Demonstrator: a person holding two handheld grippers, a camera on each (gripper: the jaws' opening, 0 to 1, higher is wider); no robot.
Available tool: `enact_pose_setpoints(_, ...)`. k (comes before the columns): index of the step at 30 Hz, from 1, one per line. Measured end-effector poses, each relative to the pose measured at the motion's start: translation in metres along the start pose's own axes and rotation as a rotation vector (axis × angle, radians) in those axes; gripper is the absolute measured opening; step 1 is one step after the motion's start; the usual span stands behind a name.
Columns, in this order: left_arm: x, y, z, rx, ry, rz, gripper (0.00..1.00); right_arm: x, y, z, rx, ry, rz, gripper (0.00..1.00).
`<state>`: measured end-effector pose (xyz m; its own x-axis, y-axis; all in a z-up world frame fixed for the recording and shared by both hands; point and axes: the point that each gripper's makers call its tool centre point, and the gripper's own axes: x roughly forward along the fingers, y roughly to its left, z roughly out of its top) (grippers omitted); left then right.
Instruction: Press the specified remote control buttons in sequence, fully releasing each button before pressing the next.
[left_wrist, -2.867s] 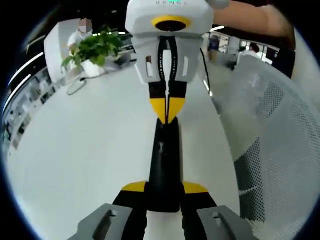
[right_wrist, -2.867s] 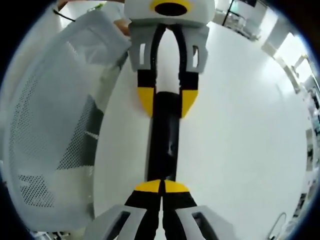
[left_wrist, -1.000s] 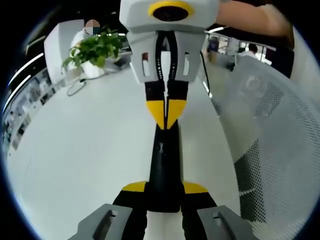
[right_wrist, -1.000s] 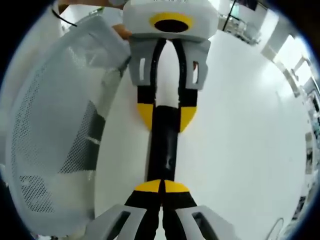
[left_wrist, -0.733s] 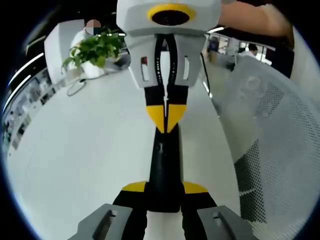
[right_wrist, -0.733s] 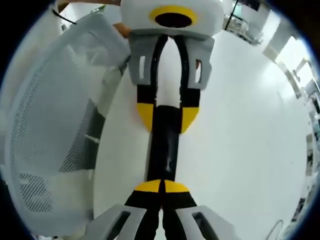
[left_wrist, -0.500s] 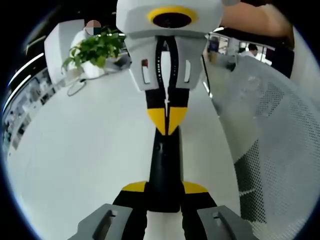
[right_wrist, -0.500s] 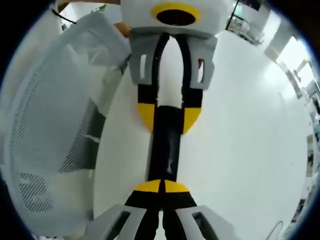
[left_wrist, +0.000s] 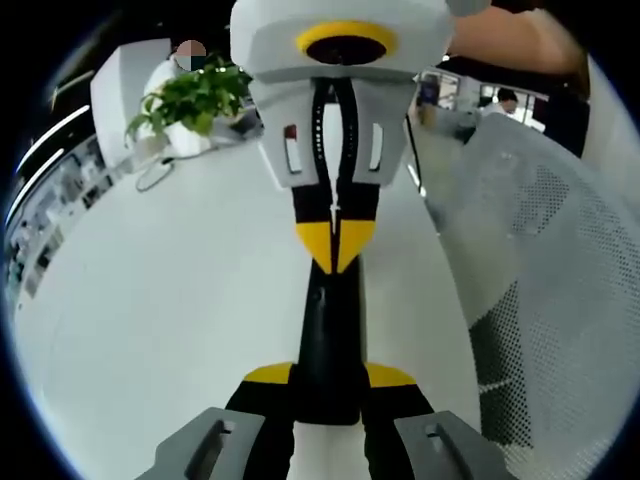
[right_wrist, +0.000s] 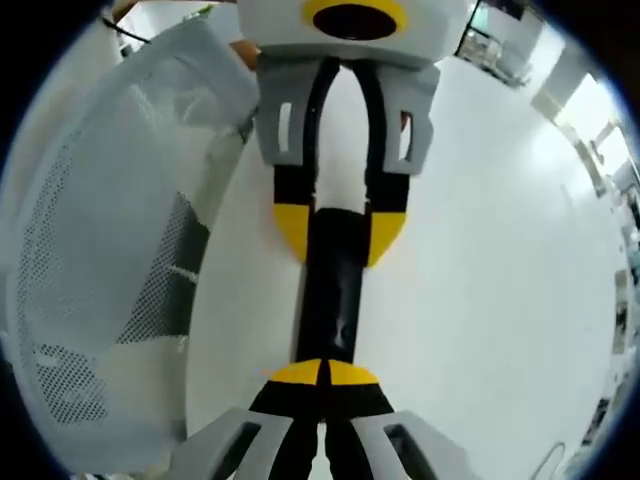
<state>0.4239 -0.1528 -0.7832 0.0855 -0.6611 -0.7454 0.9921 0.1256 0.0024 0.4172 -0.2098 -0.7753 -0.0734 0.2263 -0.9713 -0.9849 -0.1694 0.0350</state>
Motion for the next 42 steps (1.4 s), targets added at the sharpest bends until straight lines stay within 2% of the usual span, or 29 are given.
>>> enact_pose_setpoints(19,0.0,0.001,0.0,0.002,-0.004,-0.002,0.24,-0.002,-0.002,-0.001,-0.002,-0.009,-0.005,0.0)
enact_pose_setpoints(26,0.0,0.0,0.001,0.002,-0.005,0.0,0.24,-0.008,-0.01,0.007,0.012,-0.055,-0.024,0.0)
enact_pose_setpoints(42,-0.001,-0.001,0.001,0.001,-0.01,0.004,0.24,0.001,-0.016,0.019,-0.011,-0.059,-0.03,0.0)
